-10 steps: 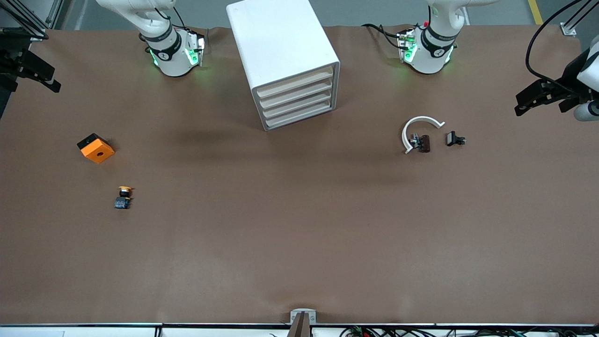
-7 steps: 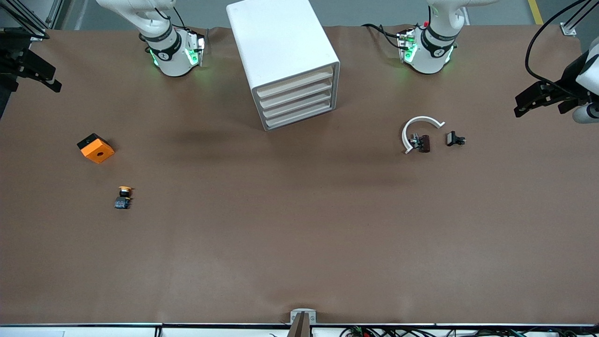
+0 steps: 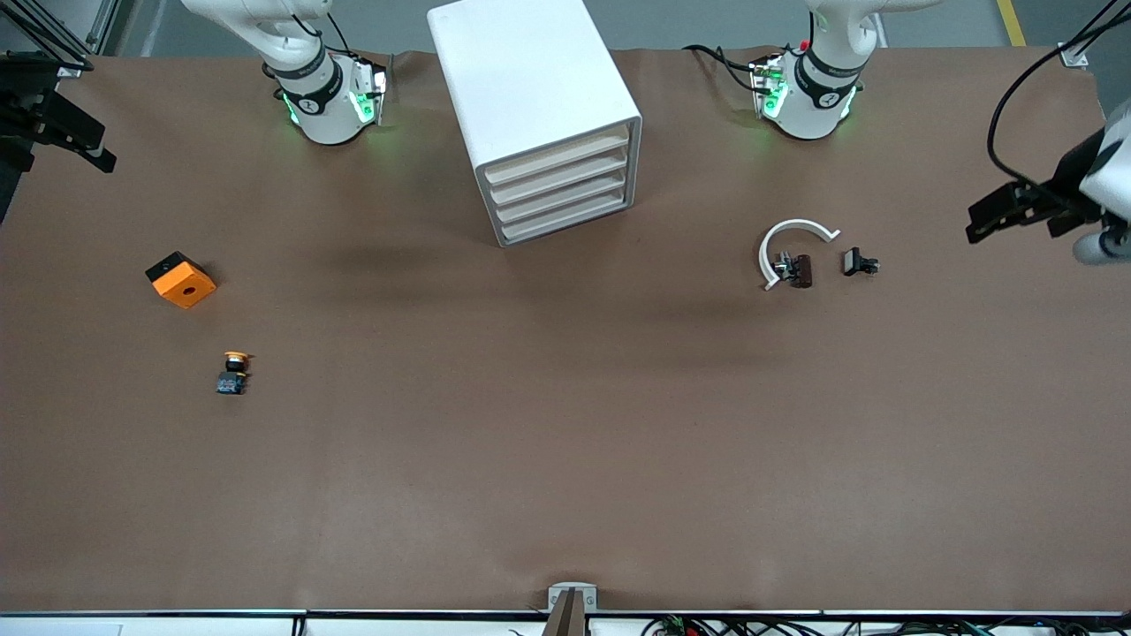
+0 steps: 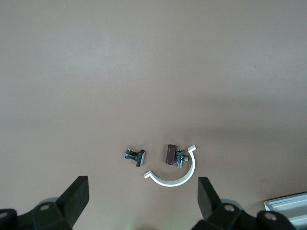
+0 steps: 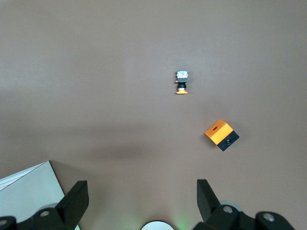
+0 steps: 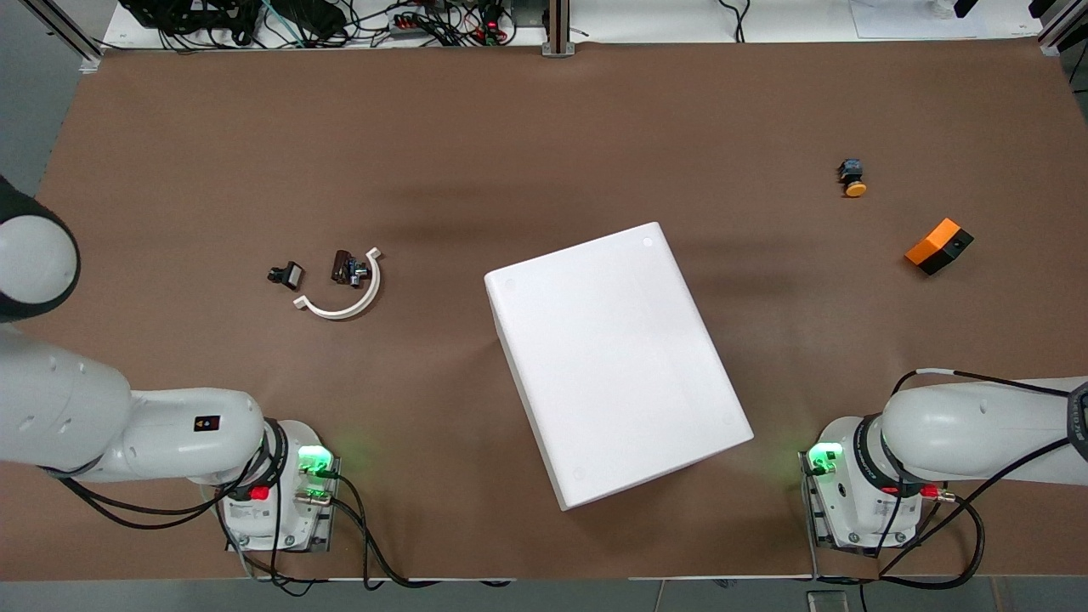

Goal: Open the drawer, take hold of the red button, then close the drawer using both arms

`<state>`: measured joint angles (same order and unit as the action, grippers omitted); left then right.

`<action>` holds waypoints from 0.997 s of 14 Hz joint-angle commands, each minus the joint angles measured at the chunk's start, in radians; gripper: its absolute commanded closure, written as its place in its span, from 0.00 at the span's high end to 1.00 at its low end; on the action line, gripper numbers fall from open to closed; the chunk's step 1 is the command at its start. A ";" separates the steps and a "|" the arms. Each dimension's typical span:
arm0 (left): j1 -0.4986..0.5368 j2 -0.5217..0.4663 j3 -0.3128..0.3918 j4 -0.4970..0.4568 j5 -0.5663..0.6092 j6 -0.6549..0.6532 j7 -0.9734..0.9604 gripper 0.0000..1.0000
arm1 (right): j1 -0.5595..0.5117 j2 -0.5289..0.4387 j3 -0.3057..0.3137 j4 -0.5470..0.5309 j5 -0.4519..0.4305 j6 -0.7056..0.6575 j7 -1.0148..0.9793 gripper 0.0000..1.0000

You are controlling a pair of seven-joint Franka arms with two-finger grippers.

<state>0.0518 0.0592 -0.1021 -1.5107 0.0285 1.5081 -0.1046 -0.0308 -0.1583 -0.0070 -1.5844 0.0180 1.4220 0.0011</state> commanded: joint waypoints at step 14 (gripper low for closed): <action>-0.122 0.295 -0.027 0.001 -0.212 0.120 -0.769 1.00 | 0.002 -0.003 -0.016 0.020 0.003 -0.025 -0.006 1.00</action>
<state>-0.0616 0.3450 -0.1261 -1.5089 -0.1478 1.6275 -0.7460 -0.0308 -0.1592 -0.0189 -1.5802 0.0180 1.4133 0.0011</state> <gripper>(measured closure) 0.000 0.000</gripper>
